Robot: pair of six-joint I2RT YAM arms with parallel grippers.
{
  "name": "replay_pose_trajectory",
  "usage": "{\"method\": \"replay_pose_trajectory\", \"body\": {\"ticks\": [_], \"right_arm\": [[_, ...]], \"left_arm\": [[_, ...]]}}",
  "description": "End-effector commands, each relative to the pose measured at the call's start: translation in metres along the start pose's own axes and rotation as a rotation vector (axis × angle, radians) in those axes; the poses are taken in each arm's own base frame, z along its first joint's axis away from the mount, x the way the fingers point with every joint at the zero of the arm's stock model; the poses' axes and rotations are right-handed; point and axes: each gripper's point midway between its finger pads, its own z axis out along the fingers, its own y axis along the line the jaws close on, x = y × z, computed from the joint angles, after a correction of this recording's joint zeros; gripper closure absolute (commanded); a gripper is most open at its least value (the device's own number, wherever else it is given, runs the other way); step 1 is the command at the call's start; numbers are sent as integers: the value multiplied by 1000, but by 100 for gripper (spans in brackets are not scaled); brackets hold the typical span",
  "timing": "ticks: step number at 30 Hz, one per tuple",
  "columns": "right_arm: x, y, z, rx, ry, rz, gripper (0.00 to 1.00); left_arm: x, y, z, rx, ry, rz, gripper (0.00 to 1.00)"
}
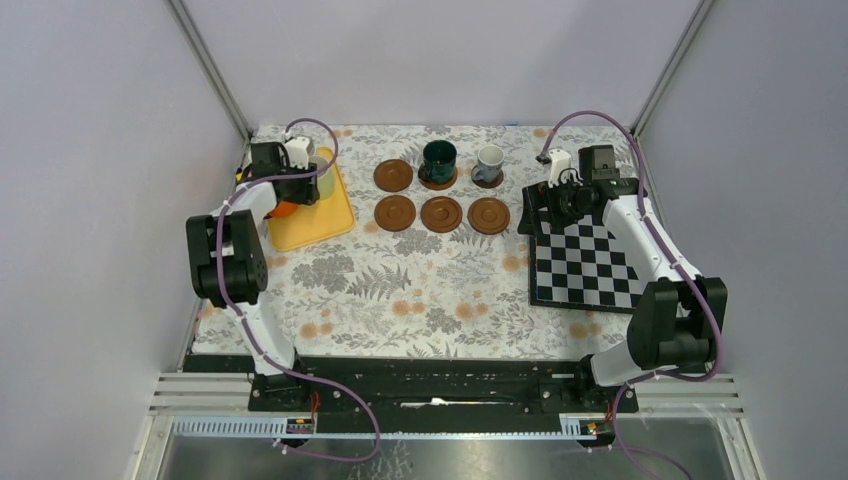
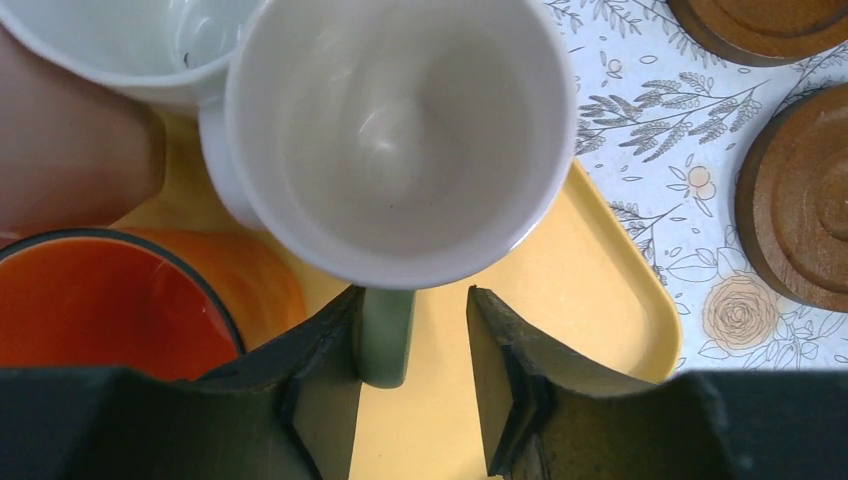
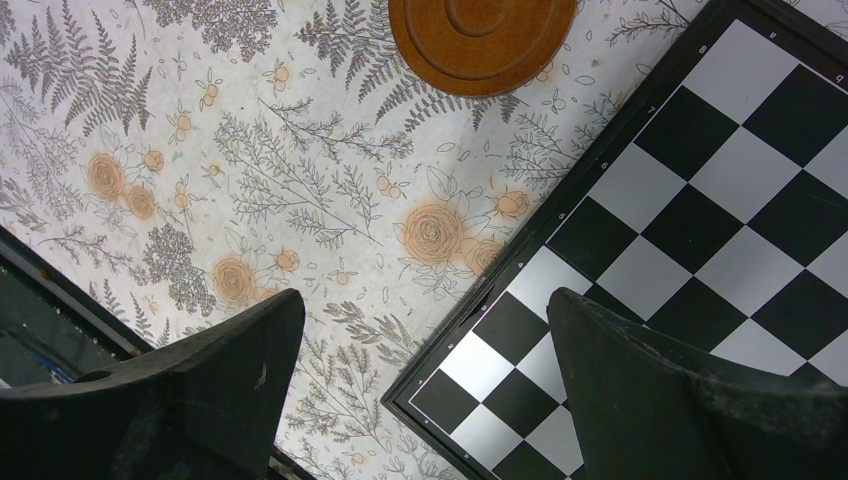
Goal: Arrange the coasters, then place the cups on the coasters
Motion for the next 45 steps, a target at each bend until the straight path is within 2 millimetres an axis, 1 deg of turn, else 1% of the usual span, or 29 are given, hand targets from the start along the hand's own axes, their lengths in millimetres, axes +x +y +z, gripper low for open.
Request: {"method": "replay_pose_trajectory", "body": {"ticks": [1, 3, 9, 13, 14, 17, 25, 37, 40, 45], "right_arm": [[-11, 3, -4, -11, -33, -17, 2], [-11, 2, -3, -8, -31, -17, 2], [-11, 1, -3, -4, -33, -21, 2], [-11, 2, -7, 2, -38, -32, 2], [-10, 2, -9, 8, -42, -38, 2], [-10, 3, -12, 18, -52, -51, 2], [-11, 4, -10, 3, -58, -44, 2], [-11, 3, -9, 5, -54, -43, 2], [-11, 3, -8, 6, -53, -41, 2], [-14, 3, -8, 5, -56, -31, 2]], "left_arm": [[-30, -8, 4, 14, -77, 52, 59], [-29, -10, 6, 15, -73, 48, 63], [-28, -11, 5, 13, -74, 15, 84], [-31, -15, -2, 24, -86, 7, 98], [-31, -17, -4, 27, -87, 5, 100], [-34, -22, -12, 35, -98, 8, 100], [-50, -36, -37, 69, -151, 19, 100], [-58, -45, -46, 93, -208, 7, 100], [-64, -53, -51, 128, -240, 2, 100], [-83, -71, -63, 183, -311, 6, 100]]}}
